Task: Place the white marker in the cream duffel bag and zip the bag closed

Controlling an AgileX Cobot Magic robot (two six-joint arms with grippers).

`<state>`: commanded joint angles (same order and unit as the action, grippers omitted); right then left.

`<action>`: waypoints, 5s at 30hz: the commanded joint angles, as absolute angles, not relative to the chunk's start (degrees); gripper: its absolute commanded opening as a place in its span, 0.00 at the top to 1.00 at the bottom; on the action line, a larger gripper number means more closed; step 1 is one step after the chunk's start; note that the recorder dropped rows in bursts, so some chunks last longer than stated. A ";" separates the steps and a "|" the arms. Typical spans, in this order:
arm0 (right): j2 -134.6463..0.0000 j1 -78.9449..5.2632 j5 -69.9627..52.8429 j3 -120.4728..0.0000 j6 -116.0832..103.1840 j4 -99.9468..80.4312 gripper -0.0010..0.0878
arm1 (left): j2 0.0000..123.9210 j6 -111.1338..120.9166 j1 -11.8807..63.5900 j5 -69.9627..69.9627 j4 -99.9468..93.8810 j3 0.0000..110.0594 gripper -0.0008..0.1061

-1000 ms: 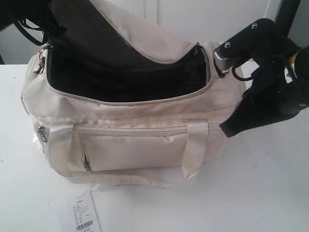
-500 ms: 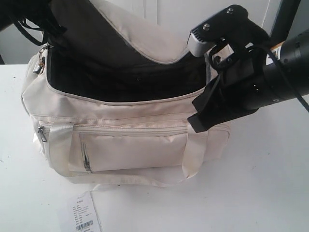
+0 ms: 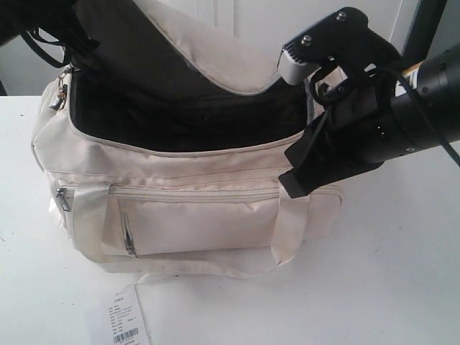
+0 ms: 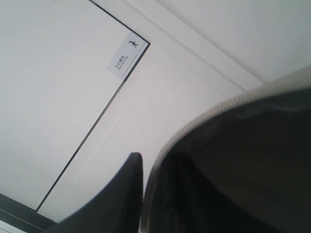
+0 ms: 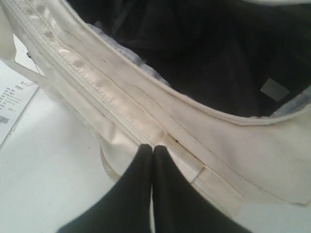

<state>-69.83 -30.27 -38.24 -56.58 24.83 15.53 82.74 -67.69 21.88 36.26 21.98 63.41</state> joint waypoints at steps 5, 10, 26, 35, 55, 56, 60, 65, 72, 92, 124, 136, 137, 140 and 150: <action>-69.83 -30.27 -38.24 -56.58 24.83 15.53 0.99 | 82.74 -67.69 21.88 36.26 21.98 63.41 0.72; -69.83 -30.27 -38.24 -56.58 24.83 15.64 0.99 | 82.74 -67.43 21.88 34.95 22.01 63.41 0.72; -69.83 -30.27 -38.24 -56.58 24.83 15.64 0.99 | 79.29 -62.64 21.88 21.76 44.88 63.41 0.71; -69.83 -30.27 -38.12 -56.58 24.83 15.64 0.99 | 77.20 -62.64 21.88 4.37 61.45 63.41 0.32; -69.83 -30.27 -37.27 -56.58 24.83 15.63 0.99 | 61.84 -43.96 21.80 -40.11 25.95 63.41 0.99; -69.83 -30.27 -37.27 -56.58 24.83 15.88 0.99 | 61.25 -40.49 21.80 -39.20 23.11 63.41 0.99; -69.83 -30.27 -36.84 -56.58 24.83 17.28 0.99 | 60.97 -10.91 21.80 -38.11 -7.99 63.41 0.99; -69.83 -30.27 -36.74 -56.58 25.75 21.29 0.99 | 61.67 -1.89 21.36 -41.66 -21.98 63.41 0.99; -69.83 -30.27 -38.81 -56.58 37.90 35.29 0.99 | 65.33 1.86 10.22 -35.59 -14.72 63.41 0.99; -84.21 -35.19 -45.97 -73.56 43.08 41.55 0.99 | 78.26 -26.40 -5.04 -36.43 32.44 67.54 0.99; -107.74 -50.38 -22.76 -95.53 57.63 32.80 0.50 | 96.91 -37.29 -8.88 -38.21 53.11 73.44 0.45; -116.19 -52.58 -4.50 -95.53 77.01 31.71 0.50 | 98.60 -45.24 -9.02 -42.20 59.11 73.44 0.99; -116.80 -52.58 -4.61 -95.53 78.94 30.89 0.50 | 98.60 -45.24 -9.02 -42.45 59.38 73.44 0.99; -118.39 -52.45 -4.87 -95.53 81.41 30.77 0.50 | 98.60 -45.24 -9.38 -43.37 60.04 73.44 0.99; -119.60 -48.63 -4.41 -95.41 77.25 31.27 0.50 | 98.60 -49.93 -14.13 -50.83 67.82 73.44 0.99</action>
<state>-119.60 -48.63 -4.41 -95.41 77.25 31.27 98.60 -49.93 -14.13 -50.83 67.82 73.44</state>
